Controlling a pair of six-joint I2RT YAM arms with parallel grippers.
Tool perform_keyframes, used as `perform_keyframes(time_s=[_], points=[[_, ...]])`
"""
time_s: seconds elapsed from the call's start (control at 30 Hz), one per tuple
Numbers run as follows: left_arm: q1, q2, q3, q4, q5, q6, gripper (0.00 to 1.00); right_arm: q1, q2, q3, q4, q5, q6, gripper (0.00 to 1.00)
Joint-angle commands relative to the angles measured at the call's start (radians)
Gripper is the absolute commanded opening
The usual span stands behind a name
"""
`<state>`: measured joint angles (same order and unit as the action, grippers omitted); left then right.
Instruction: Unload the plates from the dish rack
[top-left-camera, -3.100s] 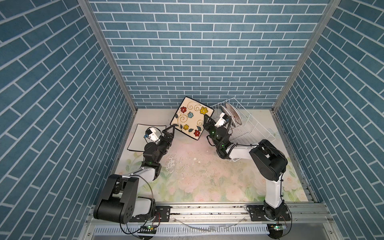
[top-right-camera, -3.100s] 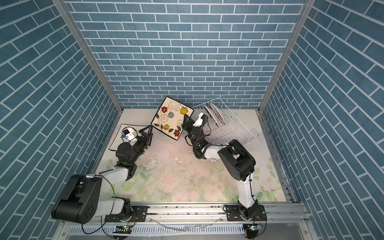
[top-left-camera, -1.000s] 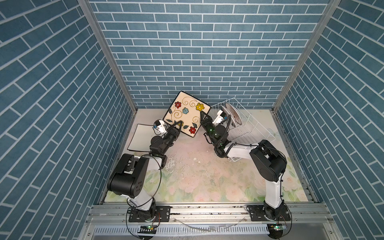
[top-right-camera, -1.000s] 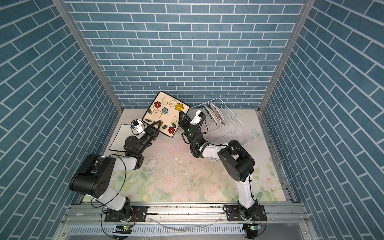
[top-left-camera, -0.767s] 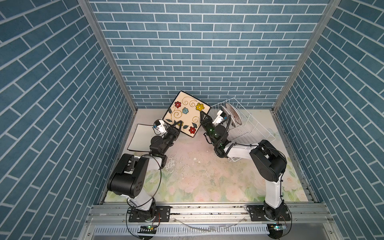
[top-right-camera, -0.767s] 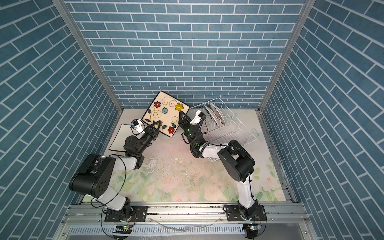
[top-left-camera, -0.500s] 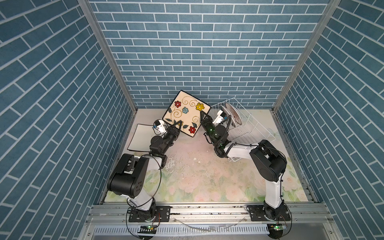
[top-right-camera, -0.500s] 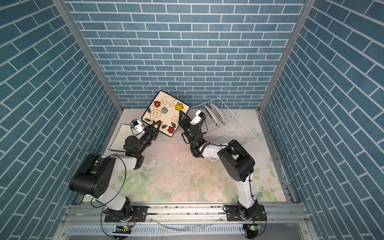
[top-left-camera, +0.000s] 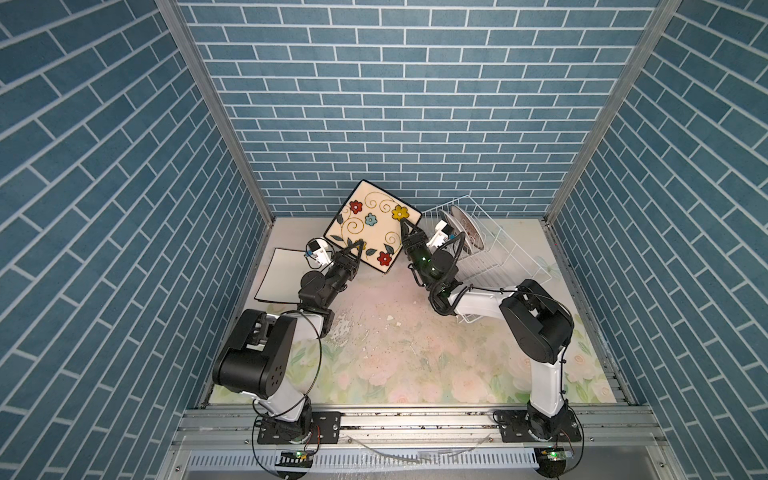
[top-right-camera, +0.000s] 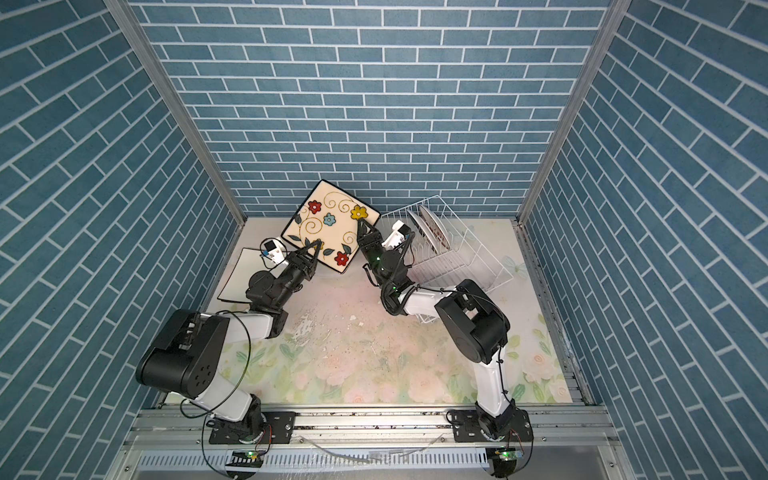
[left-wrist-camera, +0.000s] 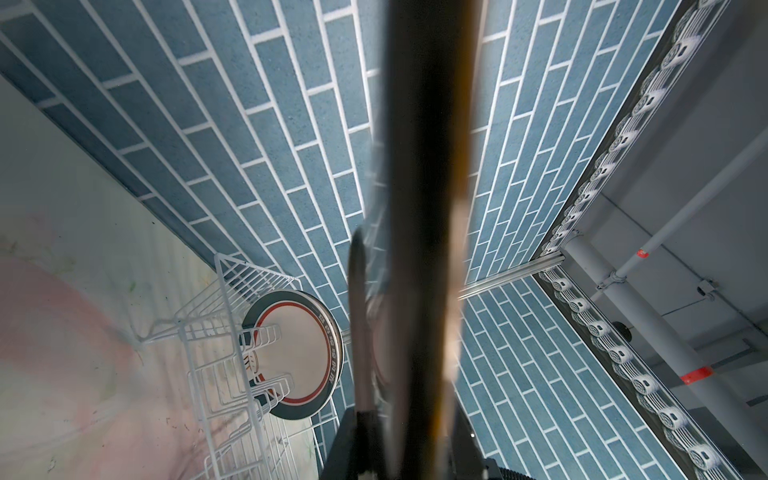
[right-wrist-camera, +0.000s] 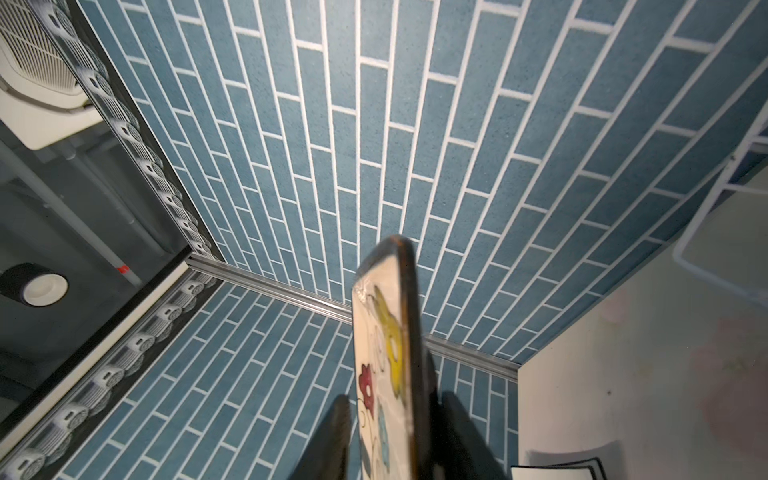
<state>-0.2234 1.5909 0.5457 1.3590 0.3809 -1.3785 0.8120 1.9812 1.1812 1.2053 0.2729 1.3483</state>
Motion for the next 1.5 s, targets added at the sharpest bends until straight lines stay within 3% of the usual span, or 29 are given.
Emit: perform_keyframes(time_s=[0.0, 0.23, 0.5, 1.0, 1.47], points=[[-0.007, -0.049, 0.016, 0.047, -0.008, 0.015, 0.00, 0.007, -0.055, 0.044, 0.136, -0.019, 0.057, 0.48], [-0.007, -0.072, 0.013, 0.047, -0.025, -0.004, 0.00, 0.004, -0.096, -0.015, 0.127, -0.009, 0.057, 0.84], [-0.003, -0.112, -0.005, 0.046, -0.040, -0.017, 0.00, 0.004, -0.159, -0.099, 0.103, 0.006, 0.059, 0.99], [0.031, -0.244, -0.077, 0.007, -0.056, -0.028, 0.00, 0.003, -0.290, -0.275, 0.074, 0.028, 0.062, 0.99], [0.092, -0.605, -0.135, -0.466, -0.099, 0.057, 0.00, 0.003, -0.504, -0.452, -0.097, -0.027, -0.029, 0.99]])
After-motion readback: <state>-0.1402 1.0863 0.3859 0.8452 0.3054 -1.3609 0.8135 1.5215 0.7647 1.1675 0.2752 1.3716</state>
